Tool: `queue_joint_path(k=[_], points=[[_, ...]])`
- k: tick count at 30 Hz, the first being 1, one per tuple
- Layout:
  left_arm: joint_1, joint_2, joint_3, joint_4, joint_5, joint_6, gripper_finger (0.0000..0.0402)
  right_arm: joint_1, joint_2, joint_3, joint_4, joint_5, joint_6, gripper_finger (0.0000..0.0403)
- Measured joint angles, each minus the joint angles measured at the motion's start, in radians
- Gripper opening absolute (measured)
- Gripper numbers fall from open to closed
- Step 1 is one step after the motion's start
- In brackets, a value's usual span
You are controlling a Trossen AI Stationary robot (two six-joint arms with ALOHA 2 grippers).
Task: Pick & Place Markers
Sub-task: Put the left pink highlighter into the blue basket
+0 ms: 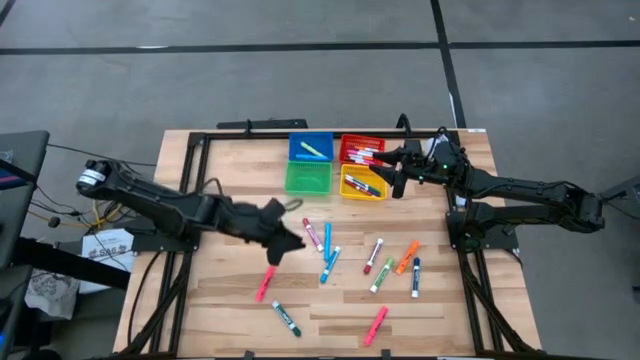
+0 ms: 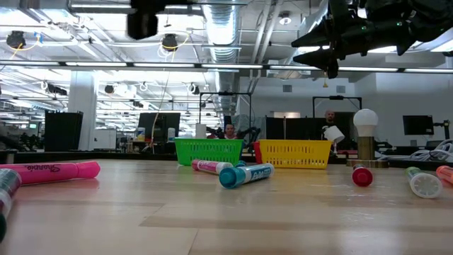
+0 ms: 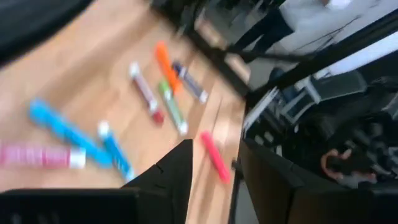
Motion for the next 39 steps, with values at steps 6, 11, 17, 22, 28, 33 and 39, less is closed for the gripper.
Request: queue_joint_path(k=[6, 11, 17, 22, 28, 33, 39], points=[[-0.094, 0.085, 0.000, -0.085, -0.001, -0.214, 0.0121, 0.000, 0.000, 0.000, -0.006, 0.000, 0.000, 0.0209], [-0.154, 0.165, 0.000, -0.093, 0.019, -0.351, 0.0118, 0.000, 0.000, 0.000, -0.007, 0.000, 0.000, 0.0209], [-0.207, 0.244, 0.000, -0.142, 0.079, -0.513, 0.0117, 0.000, 0.000, 0.000, -0.010, 0.000, 0.000, 0.0209], [-0.249, 0.281, 0.000, -0.211, 0.086, -0.649, 0.0117, 0.000, 0.000, 0.000, -0.013, 0.000, 0.000, 0.0209], [-0.278, 0.280, 0.001, -0.372, 0.086, -0.819, 0.0117, 0.000, 0.000, 0.000, -0.019, 0.000, 0.000, 0.0209], [-0.281, 0.279, 0.001, -0.422, 0.082, -0.860, 0.0117, 0.000, 0.000, 0.000, -0.026, 0.000, 0.000, 0.0209], [-0.264, 0.281, 0.001, -0.440, 0.070, -0.861, 0.0117, 0.000, 0.000, 0.000, -0.035, 0.000, 0.000, 0.0209]])
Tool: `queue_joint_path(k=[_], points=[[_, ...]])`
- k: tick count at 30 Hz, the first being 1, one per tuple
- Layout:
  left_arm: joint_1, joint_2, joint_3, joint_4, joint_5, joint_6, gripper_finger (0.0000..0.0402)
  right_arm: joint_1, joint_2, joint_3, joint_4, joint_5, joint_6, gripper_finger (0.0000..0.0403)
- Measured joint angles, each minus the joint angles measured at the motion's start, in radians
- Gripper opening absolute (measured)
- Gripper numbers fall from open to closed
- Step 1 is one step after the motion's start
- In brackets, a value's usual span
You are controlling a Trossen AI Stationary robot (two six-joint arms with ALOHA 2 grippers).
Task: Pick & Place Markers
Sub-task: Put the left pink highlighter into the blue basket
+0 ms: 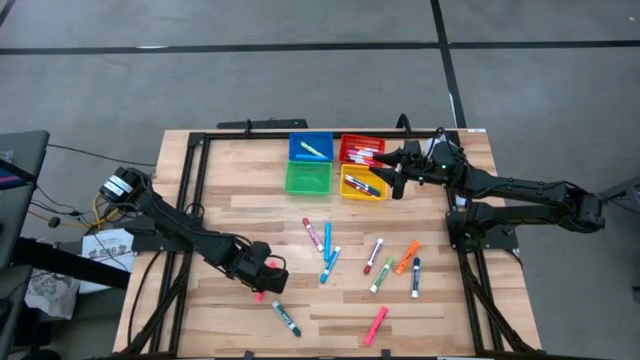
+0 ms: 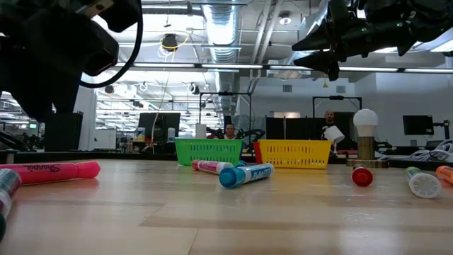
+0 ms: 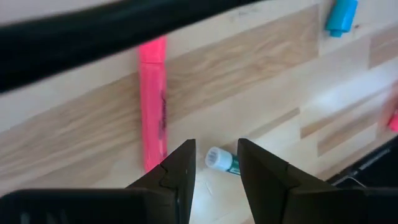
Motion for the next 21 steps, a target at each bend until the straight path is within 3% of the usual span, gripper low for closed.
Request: queue_joint_path(k=[21], points=[[0.018, 0.006, -0.061, 0.002, -0.026, -0.056, 0.0117, 0.000, 0.000, 0.000, -0.001, 0.000, 0.000, 0.0209]])
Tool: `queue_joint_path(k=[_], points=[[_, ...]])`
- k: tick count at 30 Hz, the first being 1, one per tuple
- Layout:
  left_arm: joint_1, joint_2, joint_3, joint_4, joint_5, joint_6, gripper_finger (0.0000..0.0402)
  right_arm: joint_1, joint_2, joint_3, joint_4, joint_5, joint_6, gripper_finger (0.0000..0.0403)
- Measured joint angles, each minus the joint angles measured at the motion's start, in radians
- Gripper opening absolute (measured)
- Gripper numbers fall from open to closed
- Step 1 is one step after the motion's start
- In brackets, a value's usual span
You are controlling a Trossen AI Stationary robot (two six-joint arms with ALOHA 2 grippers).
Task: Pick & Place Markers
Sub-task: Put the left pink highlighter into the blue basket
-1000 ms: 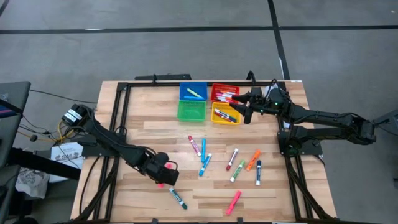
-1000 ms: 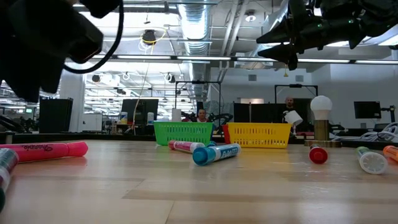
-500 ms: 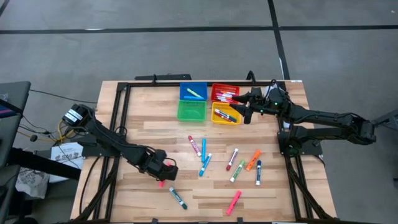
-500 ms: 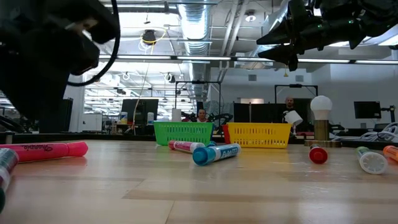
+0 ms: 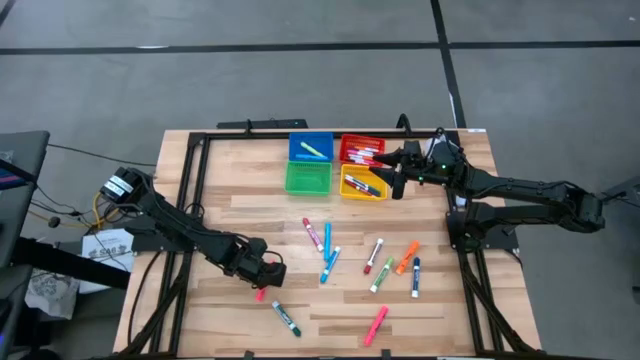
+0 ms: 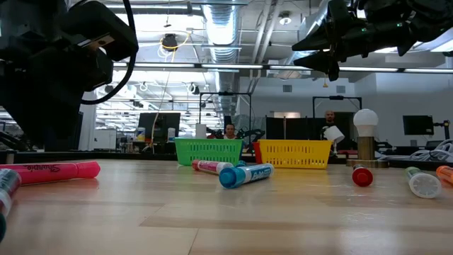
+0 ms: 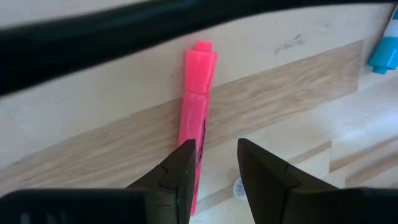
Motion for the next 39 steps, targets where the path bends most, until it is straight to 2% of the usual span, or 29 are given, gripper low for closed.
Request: queue_joint_path(k=[19, 23, 32, 39], points=[[0.000, 0.143, 0.002, 0.048, 0.011, 0.004, 0.0117, 0.000, 0.000, 0.000, 0.000, 0.000, 0.000, 0.0209], [0.000, 0.175, 0.004, 0.056, 0.045, 0.004, 0.0117, 0.000, 0.000, 0.000, 0.000, 0.000, 0.000, 0.0209], [0.000, 0.182, 0.004, 0.048, 0.063, 0.004, 0.0117, 0.000, 0.000, 0.000, 0.000, 0.000, 0.000, 0.0209], [-0.001, 0.181, -0.005, 0.029, 0.063, 0.004, 0.0076, 0.000, 0.000, 0.000, 0.000, 0.000, 0.000, 0.0209]])
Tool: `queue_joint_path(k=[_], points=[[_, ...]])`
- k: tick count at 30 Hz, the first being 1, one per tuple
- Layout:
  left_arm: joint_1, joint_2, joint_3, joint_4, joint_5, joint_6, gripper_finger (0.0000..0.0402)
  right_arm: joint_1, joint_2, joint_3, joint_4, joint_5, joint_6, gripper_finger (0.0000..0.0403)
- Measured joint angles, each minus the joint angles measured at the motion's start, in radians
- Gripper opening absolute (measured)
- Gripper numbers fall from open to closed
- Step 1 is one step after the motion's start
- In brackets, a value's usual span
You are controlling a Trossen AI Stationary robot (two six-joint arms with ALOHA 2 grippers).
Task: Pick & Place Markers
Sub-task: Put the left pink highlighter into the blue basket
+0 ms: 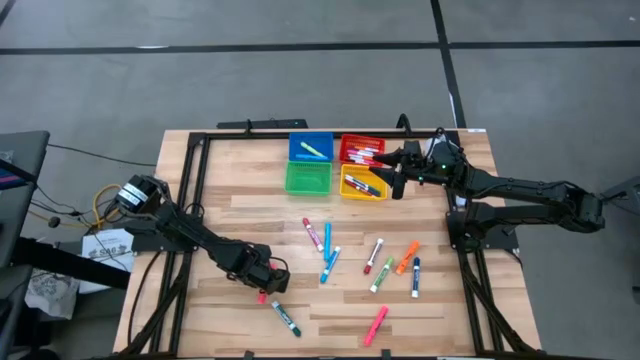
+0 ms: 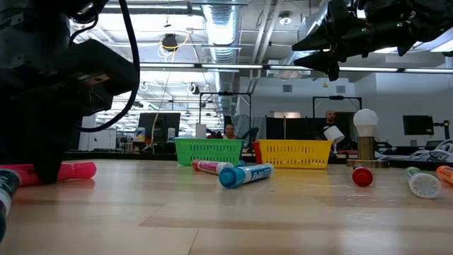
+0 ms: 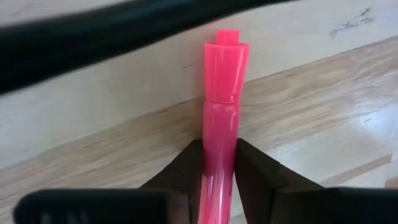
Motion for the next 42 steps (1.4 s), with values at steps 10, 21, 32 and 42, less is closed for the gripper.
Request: queue_joint_path(k=[10, 21, 32, 42], points=[[0.011, -0.002, -0.001, -0.014, -0.044, 0.000, 0.0064, -0.001, 0.000, 0.000, 0.000, 0.000, 0.000, 0.0209], [0.030, -0.042, -0.014, -0.073, -0.182, 0.000, 0.0066, -0.001, 0.000, 0.000, 0.000, 0.001, -0.009, 0.0209], [0.143, -0.117, -0.019, -0.145, -0.212, 0.131, 0.0066, -0.001, 0.000, 0.000, -0.001, 0.001, -0.009, 0.0209], [0.231, -0.120, -0.015, -0.137, -0.209, 0.264, 0.0066, -0.001, 0.000, 0.000, -0.008, 0.001, -0.009, 0.0209]])
